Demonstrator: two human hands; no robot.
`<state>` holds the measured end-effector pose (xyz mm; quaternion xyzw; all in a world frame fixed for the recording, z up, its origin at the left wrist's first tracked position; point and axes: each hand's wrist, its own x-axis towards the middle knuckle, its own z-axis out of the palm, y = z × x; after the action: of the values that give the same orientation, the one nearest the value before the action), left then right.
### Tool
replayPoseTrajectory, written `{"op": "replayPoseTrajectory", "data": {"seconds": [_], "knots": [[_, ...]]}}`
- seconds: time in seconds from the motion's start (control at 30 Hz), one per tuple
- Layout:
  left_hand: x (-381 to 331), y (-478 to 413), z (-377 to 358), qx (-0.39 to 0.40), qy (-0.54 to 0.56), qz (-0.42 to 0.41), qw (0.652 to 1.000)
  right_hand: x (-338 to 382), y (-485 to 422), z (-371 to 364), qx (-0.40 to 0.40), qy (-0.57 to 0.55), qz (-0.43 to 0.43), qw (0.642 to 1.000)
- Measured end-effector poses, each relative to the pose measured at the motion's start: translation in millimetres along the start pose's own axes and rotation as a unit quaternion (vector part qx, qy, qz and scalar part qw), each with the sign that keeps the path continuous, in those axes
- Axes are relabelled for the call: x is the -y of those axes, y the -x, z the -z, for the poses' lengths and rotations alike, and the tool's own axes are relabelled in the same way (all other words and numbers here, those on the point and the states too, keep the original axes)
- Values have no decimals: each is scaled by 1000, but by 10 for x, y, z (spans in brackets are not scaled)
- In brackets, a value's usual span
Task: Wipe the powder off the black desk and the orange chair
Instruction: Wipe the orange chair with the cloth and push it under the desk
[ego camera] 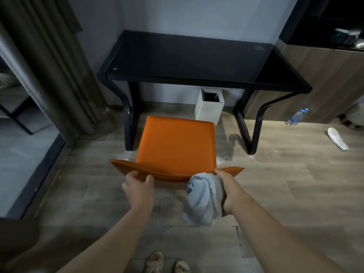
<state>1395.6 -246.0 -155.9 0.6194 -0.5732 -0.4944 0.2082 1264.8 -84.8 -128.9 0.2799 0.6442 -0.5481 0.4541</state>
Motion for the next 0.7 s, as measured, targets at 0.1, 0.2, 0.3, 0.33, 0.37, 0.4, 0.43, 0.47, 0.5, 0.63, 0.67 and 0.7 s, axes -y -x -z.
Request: {"op": "replayPoseTrajectory", "data": {"seconds": [0.1,0.2,0.3,0.33,0.37,0.4,0.43,0.47,0.5,0.63,0.67,0.7], "knots": [[-97,-143,-68,52,137,211,966,74,-46,-29,-4,-22,-25,999],[-233,-259,-144,128,234,292,919,151,-142,-38,-15,-42,-44,998],[-319,-377,-234,132,268,327,897,199,-267,-45,-18,-61,-61,996],[-324,-402,-261,127,272,335,893,205,-318,-54,-21,-66,-52,996],[-317,-417,-284,123,273,338,892,212,-373,-64,-25,-67,-36,997],[-300,-428,-308,120,275,338,892,217,-425,-71,-32,-66,-18,997],[-271,-439,-330,118,278,333,893,223,-472,-73,-37,-65,-2,997],[-248,-450,-354,116,283,327,894,227,-518,-67,-40,-63,13,997],[-236,-455,-382,114,290,321,894,241,-558,-49,-44,-63,26,997],[-284,-372,-587,110,325,312,886,406,-723,104,-67,-85,71,992],[-304,-343,-654,110,334,307,884,462,-766,144,-65,-89,81,991],[-325,-327,-717,111,342,300,884,522,-802,175,-60,-93,92,990]]}}
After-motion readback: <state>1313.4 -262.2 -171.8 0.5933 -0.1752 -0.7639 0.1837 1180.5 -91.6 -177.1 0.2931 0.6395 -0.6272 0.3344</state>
